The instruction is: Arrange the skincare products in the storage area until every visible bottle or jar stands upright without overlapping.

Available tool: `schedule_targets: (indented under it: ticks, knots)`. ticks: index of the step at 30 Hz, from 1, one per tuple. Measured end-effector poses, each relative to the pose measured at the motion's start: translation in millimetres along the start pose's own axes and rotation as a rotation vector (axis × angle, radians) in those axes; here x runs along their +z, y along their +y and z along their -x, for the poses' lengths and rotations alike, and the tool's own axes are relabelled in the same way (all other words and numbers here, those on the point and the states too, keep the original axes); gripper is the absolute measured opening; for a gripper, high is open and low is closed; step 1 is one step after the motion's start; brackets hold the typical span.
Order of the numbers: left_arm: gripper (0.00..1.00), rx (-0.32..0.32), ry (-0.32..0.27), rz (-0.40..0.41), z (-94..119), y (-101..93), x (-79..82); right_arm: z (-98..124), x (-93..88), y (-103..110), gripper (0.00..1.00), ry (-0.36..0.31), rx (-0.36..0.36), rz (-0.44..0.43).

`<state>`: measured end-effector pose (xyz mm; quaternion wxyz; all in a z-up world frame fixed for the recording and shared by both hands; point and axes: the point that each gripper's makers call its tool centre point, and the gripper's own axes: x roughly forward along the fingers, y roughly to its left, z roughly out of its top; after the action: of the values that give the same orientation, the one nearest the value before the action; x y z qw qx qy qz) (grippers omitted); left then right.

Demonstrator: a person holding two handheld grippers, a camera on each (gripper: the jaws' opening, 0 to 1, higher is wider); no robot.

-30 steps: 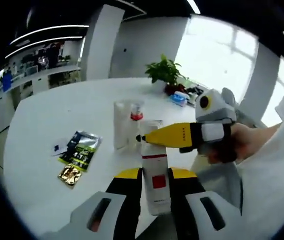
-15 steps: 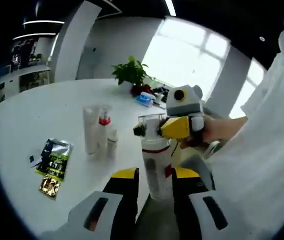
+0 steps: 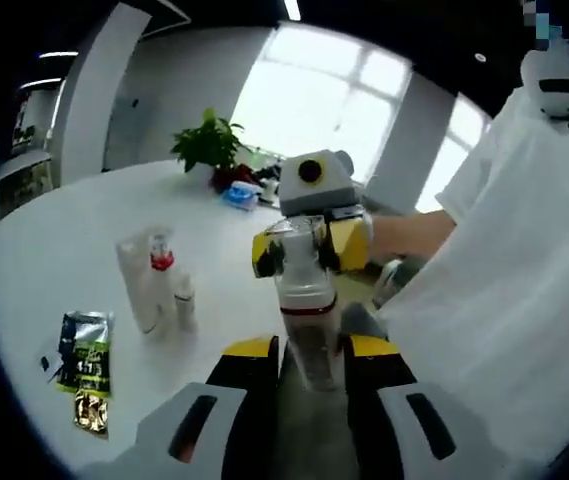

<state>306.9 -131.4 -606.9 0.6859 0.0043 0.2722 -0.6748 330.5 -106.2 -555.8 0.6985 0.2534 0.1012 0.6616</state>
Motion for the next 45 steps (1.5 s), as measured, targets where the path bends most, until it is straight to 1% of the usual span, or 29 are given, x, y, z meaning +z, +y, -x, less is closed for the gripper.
schedule_targets:
  ticks: [4,6,9,13,14,15,16,17,18,20,21,22,23,24,26,27,29,32,34,41,45]
  knots:
    - [0.21,-0.016,0.01,-0.019,-3,-1.9,-0.5,-3,-1.5,3,0.18,0.023,0.026,0.019]
    - [0.21,-0.01,-0.001,-0.018,-4,0.6,1.2,-5,-2.1,2,0.18,0.03,0.024,0.025]
    - [0.19,-0.005,-0.017,-0.012,-4,2.9,3.8,-4,-2.0,-2,0.18,0.031,0.014,0.031]
    - [0.18,0.019,-0.028,-0.017,-5,8.7,4.3,-3,-1.1,-7,0.18,0.036,0.001,0.047]
    - [0.18,0.029,-0.026,-0.018,-5,10.6,4.0,-3,-1.4,-10,0.18,0.044,-0.01,0.056]
    - [0.18,0.054,-0.02,-0.031,-6,15.3,3.3,-4,-1.7,-12,0.19,0.05,-0.022,0.068]
    - [0.18,0.101,-0.001,-0.055,-6,24.0,1.4,-4,-2.9,-18,0.19,0.064,-0.052,0.088]
    - [0.18,0.128,0.013,-0.07,-6,28.8,0.0,-4,-4.0,-21,0.2,0.074,-0.07,0.095]
    - [0.18,0.161,0.032,-0.093,-6,35.1,-1.6,-4,-5.2,-27,0.2,0.087,-0.108,0.108]
    - [0.17,0.217,0.045,-0.112,-5,45.7,-2.2,-4,-4.9,-33,0.22,0.09,-0.152,0.13]
    - [0.17,0.249,0.047,-0.111,-5,53.0,-2.6,-3,-5.3,-38,0.22,0.091,-0.191,0.138]
    - [0.17,0.26,0.047,-0.115,-5,55.9,-2.9,-2,-5.2,-43,0.23,0.092,-0.221,0.145]
    - [0.17,0.288,0.052,-0.121,-5,61.7,-4.0,-2,-5.5,-46,0.23,0.096,-0.245,0.147]
    - [0.17,0.295,0.052,-0.119,-5,63.6,-4.4,-1,-5.4,-50,0.23,0.102,-0.274,0.162]
    - [0.17,0.312,0.058,-0.11,-6,68.1,-6.6,1,-6.4,-56,0.23,0.126,-0.322,0.21]
    - [0.17,0.331,0.062,-0.112,-6,72.8,-8.3,1,-6.9,-58,0.23,0.136,-0.34,0.229]
    - [0.17,0.357,0.081,-0.118,-6,79.6,-12.2,4,-10.0,-64,0.22,0.164,-0.396,0.252]
    - [0.17,0.373,0.103,-0.121,-8,86.6,-17.9,6,-15.2,-73,0.22,0.205,-0.467,0.319]
    - [0.17,0.374,0.118,-0.125,-10,90.0,-21.9,7,-18.7,-75,0.22,0.221,-0.489,0.344]
    - [0.17,0.366,0.129,-0.13,-17,99.9,-28.0,9,-23.9,-87,0.22,0.215,-0.537,0.335]
    - [0.17,0.355,0.15,-0.138,-21,105.7,-34.1,12,-29.5,-94,0.21,0.223,-0.563,0.328]
